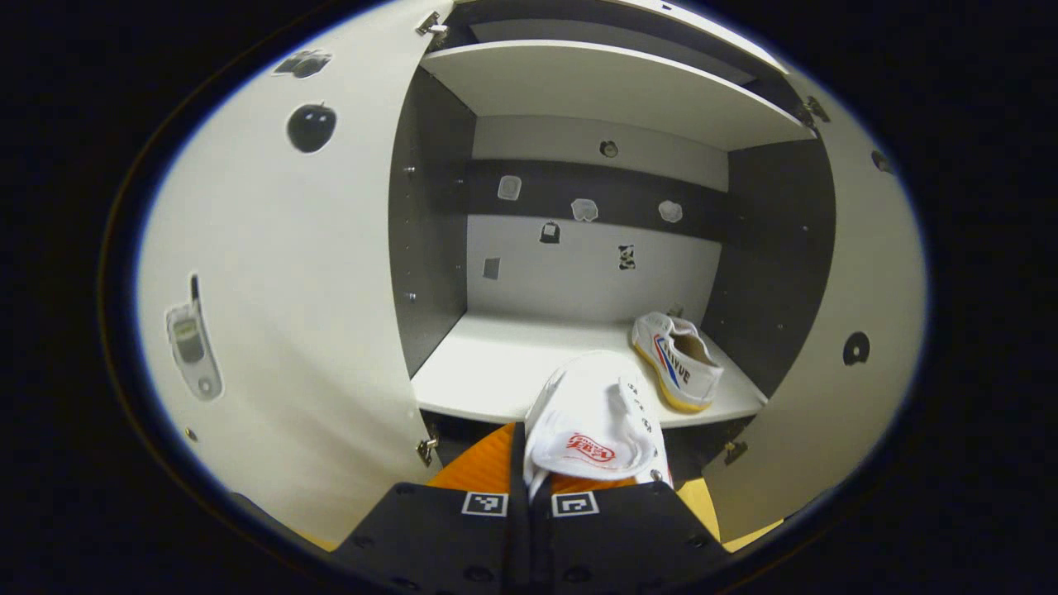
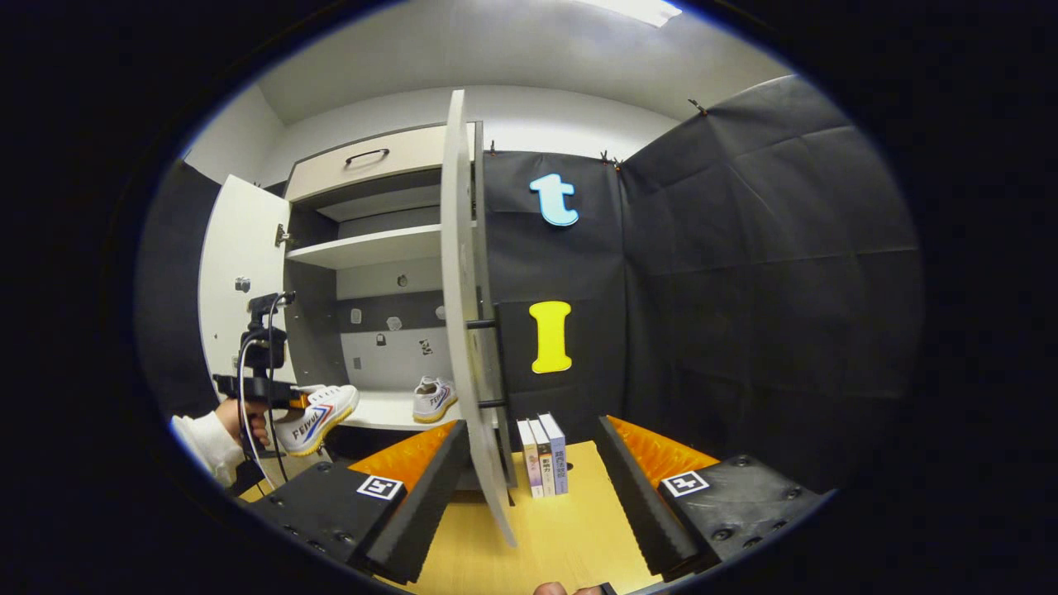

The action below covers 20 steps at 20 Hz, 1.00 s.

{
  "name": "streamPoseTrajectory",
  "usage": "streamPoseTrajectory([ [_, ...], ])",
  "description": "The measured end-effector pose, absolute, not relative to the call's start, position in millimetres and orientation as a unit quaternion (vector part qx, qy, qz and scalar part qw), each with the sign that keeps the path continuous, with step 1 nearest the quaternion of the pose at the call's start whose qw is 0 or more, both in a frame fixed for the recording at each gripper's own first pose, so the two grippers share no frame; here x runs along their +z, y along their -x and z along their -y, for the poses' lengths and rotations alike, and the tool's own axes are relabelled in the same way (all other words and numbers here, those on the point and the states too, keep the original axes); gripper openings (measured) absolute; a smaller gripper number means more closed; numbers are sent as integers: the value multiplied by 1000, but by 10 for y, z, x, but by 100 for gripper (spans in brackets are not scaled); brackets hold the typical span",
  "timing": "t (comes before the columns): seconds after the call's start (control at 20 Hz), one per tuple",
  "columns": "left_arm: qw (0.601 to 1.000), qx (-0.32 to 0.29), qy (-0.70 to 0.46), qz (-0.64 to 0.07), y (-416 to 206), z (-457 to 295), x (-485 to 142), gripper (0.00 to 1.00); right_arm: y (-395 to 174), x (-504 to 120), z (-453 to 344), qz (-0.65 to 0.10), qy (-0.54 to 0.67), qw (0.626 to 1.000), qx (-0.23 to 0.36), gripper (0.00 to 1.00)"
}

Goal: Grab one shoe with the right hand and put it into the shoe cabinet, grab the other shoe with the left hand and put it into the shoe cabinet; then close the right door with the right hand and the left door with the left hand.

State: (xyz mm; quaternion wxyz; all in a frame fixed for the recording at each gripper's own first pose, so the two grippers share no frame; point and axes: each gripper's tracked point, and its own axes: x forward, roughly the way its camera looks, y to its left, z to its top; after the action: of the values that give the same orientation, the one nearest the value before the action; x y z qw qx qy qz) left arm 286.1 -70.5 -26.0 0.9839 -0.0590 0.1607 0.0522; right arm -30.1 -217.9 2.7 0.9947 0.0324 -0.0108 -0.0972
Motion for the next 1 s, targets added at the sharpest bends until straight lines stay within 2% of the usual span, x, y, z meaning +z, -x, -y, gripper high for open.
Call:
streamPoseTrajectory([
  [0.25,984,87,54,-147,-3710,645,116,5,342,-1,2579,2,-40,991,-131,96],
  [0.6,969,136,17,-205,-4732,453,-202,5,482,59,2947,3,-26,984,-175,97],
  [1.0,958,152,-6,-245,-5131,405,-652,5,591,85,3149,-4,-4,977,-212,96],
])
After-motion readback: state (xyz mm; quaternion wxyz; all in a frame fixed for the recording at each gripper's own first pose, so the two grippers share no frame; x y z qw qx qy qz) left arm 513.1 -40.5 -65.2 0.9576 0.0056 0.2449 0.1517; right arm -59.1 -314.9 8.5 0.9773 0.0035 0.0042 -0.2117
